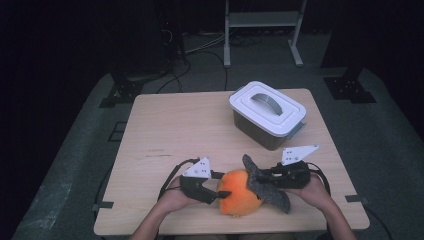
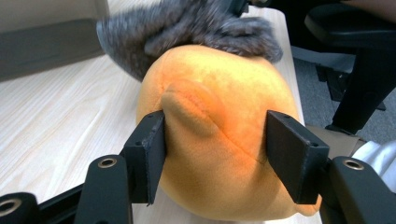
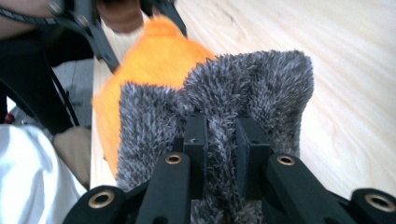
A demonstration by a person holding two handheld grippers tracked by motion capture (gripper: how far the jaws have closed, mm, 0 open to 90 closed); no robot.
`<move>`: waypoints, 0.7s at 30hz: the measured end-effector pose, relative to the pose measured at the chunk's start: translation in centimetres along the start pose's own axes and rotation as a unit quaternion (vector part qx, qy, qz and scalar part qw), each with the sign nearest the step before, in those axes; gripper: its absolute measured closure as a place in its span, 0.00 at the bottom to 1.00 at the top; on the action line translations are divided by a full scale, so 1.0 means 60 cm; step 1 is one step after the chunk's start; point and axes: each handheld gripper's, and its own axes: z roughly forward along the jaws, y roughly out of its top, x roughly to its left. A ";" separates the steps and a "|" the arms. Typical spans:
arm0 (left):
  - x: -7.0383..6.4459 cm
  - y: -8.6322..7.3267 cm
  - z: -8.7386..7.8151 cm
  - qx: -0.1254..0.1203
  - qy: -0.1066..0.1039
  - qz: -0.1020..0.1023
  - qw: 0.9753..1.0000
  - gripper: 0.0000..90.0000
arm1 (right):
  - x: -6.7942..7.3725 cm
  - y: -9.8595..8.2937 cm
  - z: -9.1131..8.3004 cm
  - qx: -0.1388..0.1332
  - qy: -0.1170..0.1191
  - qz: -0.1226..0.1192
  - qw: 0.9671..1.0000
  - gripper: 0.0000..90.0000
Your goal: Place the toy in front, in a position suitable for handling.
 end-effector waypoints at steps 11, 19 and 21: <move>0.001 -0.003 0.003 -0.006 0.007 -0.009 1.000 0.44 | -0.002 -0.004 0.003 0.012 -0.008 0.005 1.000 0.85; -0.011 0.006 0.014 -0.027 0.019 0.004 0.999 0.42 | 0.033 0.038 0.015 -0.011 -0.002 -0.038 0.999 0.84; -0.011 0.007 0.013 -0.029 0.021 0.002 0.999 0.38 | 0.027 0.030 0.021 -0.002 0.001 -0.033 0.999 0.85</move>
